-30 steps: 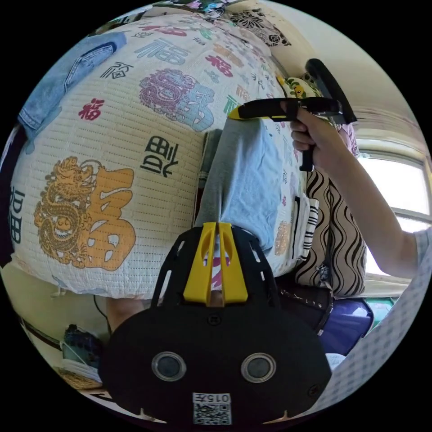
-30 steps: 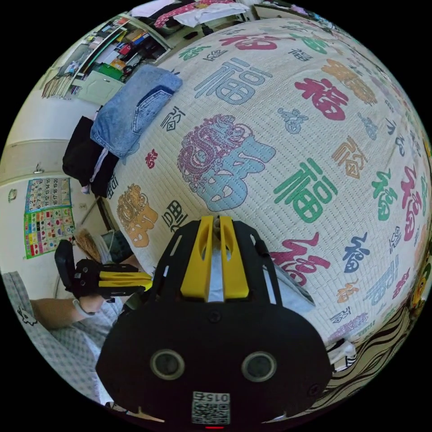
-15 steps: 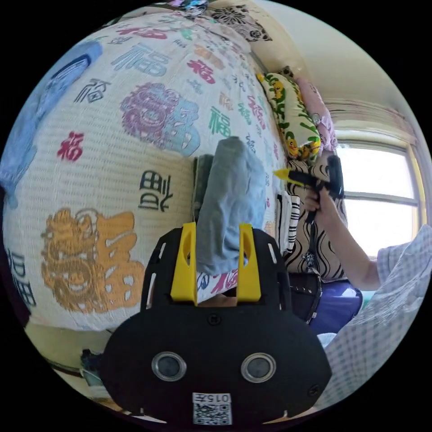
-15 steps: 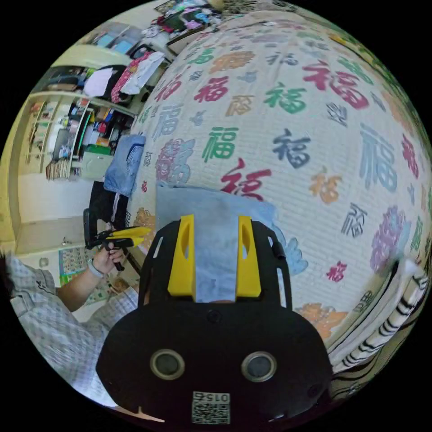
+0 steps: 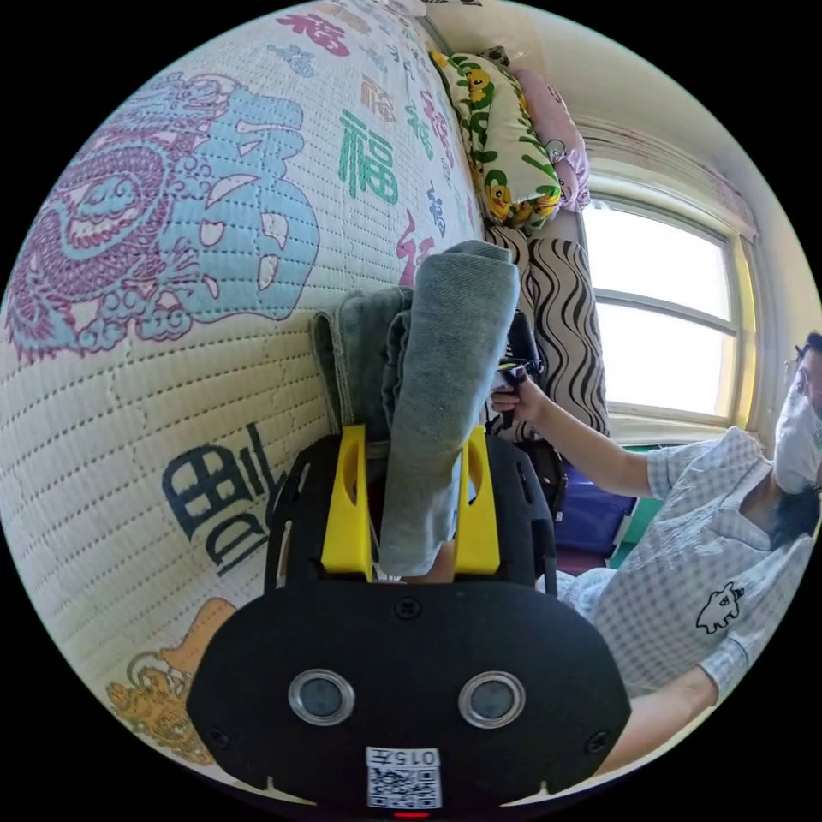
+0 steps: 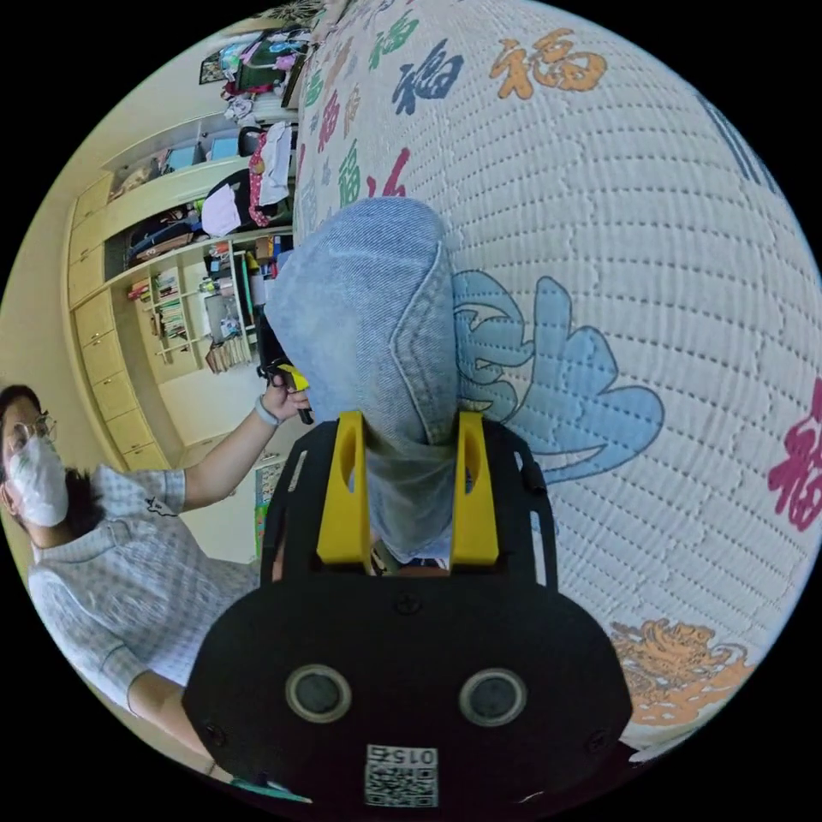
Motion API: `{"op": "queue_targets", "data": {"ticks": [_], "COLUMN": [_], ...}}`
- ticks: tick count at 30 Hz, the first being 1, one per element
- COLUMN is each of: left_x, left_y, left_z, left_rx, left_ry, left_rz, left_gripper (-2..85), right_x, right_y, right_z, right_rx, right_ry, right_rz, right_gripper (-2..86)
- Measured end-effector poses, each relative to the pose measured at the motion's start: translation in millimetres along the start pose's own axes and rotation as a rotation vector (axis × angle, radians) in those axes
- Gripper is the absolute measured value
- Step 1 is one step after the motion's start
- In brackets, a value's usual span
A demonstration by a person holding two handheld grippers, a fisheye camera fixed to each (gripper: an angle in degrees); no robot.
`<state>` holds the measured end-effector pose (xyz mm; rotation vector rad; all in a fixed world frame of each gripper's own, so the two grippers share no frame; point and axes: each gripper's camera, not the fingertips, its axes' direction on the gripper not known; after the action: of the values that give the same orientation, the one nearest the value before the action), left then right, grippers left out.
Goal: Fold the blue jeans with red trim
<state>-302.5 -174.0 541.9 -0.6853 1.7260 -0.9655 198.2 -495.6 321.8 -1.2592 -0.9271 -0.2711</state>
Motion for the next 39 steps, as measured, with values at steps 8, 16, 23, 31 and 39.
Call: {"op": "queue_targets", "data": {"ticks": [8,16,23,31,39], "left_x": [49,134,193,212,18], "left_y": [-10,25,76,108,68], "left_z": [-11,-148,-344,-465,-365], "left_rx": [-0.086,0.046,0.249,0.348,0.326], "left_ry": [-0.084,-0.046,-0.237,-0.404,-0.291], "left_rz": [-0.014,0.073,0.085,0.053,-0.399], "left_gripper": [6.3,5.4,5.5,5.4,6.3], "right_x": [-33,-132,-266,-340,-221], "right_y": [-11,-37,-118,-170,-176], "right_z": [-9,-3,83,154,202], "right_rx": [-0.073,-0.065,-0.056,-0.051,-0.072], "right_ry": [0.132,0.004,-0.200,-0.303,-0.009], "right_rz": [-0.045,-0.183,-0.459,-0.530,0.049], "right_gripper": [6.6,6.6,6.6,6.8,7.4]}}
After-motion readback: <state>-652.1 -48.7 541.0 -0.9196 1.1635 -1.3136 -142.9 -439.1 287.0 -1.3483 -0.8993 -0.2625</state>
